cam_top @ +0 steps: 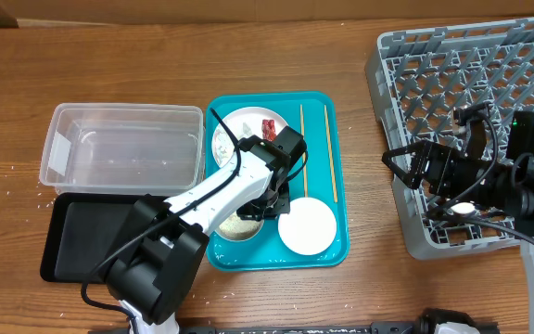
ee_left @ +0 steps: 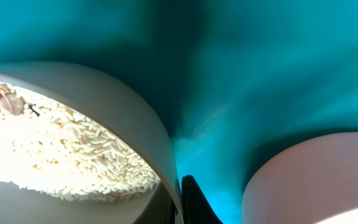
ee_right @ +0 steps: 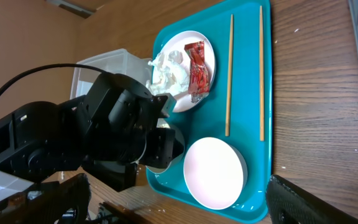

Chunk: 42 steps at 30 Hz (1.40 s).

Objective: Sort waste into correct bins and load items into the dishwasher
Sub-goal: 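Grasp the rice-filled white bowl with the left gripper and lift it, then tip the bowl with the left gripper to pour rice onto the black tray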

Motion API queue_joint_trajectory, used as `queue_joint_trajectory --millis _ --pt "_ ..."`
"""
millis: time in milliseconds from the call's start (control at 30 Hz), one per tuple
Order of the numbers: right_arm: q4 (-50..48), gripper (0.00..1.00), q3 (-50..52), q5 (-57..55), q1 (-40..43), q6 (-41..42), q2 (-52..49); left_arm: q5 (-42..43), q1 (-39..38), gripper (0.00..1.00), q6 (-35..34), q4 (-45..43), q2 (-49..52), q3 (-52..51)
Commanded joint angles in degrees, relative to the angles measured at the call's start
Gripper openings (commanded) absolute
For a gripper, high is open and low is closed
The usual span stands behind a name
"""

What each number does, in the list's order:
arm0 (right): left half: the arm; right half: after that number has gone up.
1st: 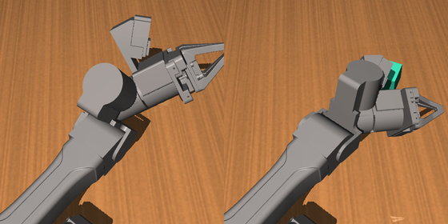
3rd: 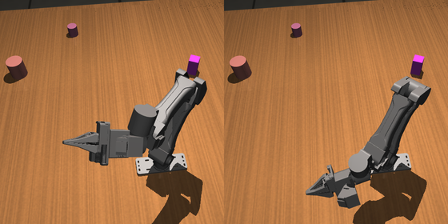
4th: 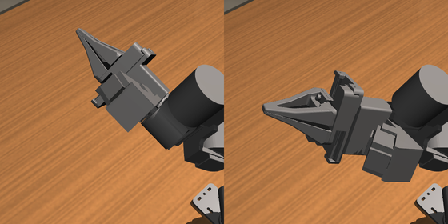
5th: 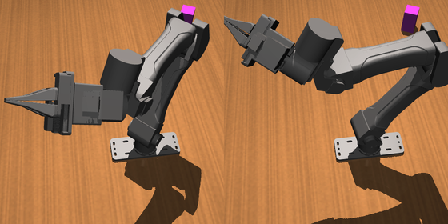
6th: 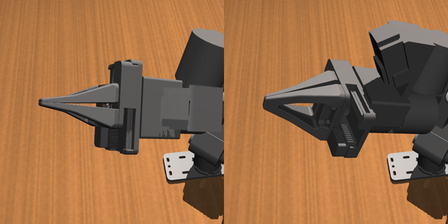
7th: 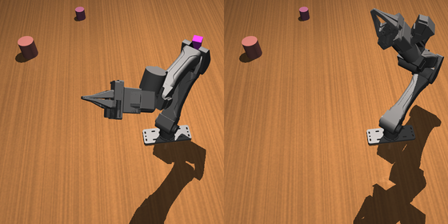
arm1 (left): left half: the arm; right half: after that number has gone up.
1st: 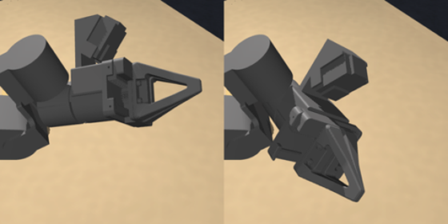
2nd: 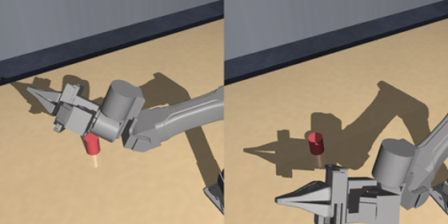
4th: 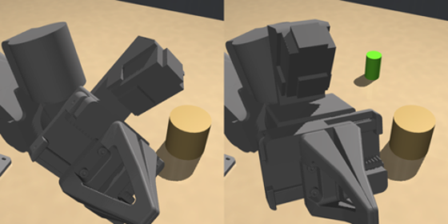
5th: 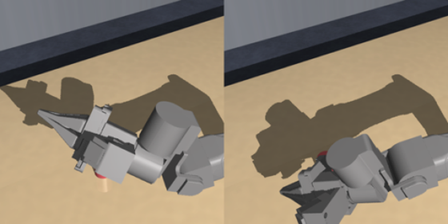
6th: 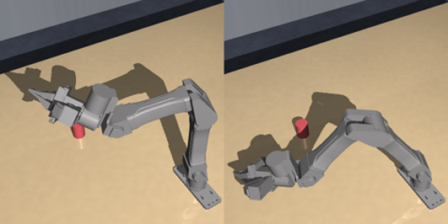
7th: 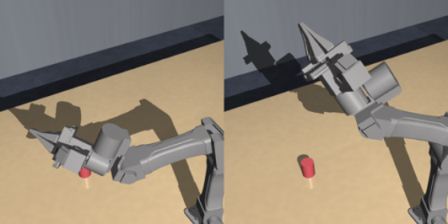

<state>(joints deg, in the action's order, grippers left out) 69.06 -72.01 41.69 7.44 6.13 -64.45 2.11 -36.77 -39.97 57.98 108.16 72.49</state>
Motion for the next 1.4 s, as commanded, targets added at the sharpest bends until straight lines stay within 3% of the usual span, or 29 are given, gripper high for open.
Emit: queue_joint_trajectory --millis 0,200,367,600,1000,1067,1100,1300,1367 --pt "-0.1 0.92 -1.1 -0.1 -0.3 -0.6 0.2 1.1 0.0 0.04 -0.5 1.3 -1.6 0.4" --pt "-0.2 0.92 -1.1 -0.1 -0.3 -0.6 0.2 1.5 1.6 0.04 0.8 4.5 -11.3 0.4" --pt "-0.2 0.92 -1.1 -0.1 -0.3 -0.6 0.2 8.4 9.8 0.04 8.0 7.8 -21.4 0.4" --pt "-0.2 0.92 -1.1 -0.1 -0.3 -0.6 0.2 32.4 31.7 0.04 28.5 14.5 -26.7 0.2" --pt "-0.2 0.91 -1.1 -0.1 -0.3 -0.2 0.2 55.0 64.4 0.04 55.6 22.2 -21.8 -10.0" --pt "-0.2 0.92 -1.1 -0.1 -0.3 -0.2 0.2 58.0 68.8 0.04 61.3 24.1 -19.3 -12.3" --pt "-0.2 0.92 -1.1 -0.1 -0.3 -0.2 0.2 60.9 72.7 0.04 68.0 27.2 -16.5 -13.6" --pt "-0.2 0.92 -1.1 -0.1 -0.3 -0.2 0.2 67.9 80.3 0.04 89.8 38.9 -9.7 -14.2" --pt "-0.3 0.92 -1.1 -0.1 -0.3 -0.1 0.2 68.0 81.2 0.04 89.6 38.9 -8.6 -14.5"
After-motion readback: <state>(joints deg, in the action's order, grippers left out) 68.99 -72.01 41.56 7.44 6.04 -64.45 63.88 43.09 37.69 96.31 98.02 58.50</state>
